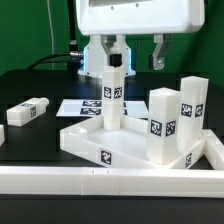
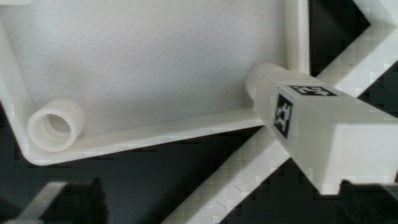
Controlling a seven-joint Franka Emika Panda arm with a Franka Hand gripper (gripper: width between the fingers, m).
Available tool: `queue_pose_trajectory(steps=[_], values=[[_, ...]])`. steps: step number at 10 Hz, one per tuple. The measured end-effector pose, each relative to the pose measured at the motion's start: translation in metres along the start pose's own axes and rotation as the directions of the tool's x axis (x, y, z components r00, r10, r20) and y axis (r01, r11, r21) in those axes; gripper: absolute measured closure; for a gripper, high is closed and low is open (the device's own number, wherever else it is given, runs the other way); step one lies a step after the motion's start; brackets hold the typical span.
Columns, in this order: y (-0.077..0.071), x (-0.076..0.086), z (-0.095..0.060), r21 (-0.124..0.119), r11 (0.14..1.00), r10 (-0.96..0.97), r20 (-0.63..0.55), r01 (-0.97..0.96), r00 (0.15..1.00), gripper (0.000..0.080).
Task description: Assemble desk
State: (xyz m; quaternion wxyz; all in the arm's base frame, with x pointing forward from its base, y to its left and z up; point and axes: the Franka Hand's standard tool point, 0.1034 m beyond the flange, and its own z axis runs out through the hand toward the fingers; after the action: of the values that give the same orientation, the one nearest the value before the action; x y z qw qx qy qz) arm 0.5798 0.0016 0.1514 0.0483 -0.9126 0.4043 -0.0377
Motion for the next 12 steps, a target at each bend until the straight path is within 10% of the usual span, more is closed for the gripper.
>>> queue_pose_trajectory(steps=[3, 7, 12], values=[[0.019, 0.008, 0.002, 0.009, 0.995, -0.100, -0.019, 0.100, 0.995, 0.0150], [0.118, 0.064, 0.015, -0.037, 0.965, -0.260, -0.064, 0.258, 0.964, 0.0150], [0.120, 0.064, 0.021, -0.046, 0.965, -0.262, -0.061, 0.259, 0.963, 0.0150]])
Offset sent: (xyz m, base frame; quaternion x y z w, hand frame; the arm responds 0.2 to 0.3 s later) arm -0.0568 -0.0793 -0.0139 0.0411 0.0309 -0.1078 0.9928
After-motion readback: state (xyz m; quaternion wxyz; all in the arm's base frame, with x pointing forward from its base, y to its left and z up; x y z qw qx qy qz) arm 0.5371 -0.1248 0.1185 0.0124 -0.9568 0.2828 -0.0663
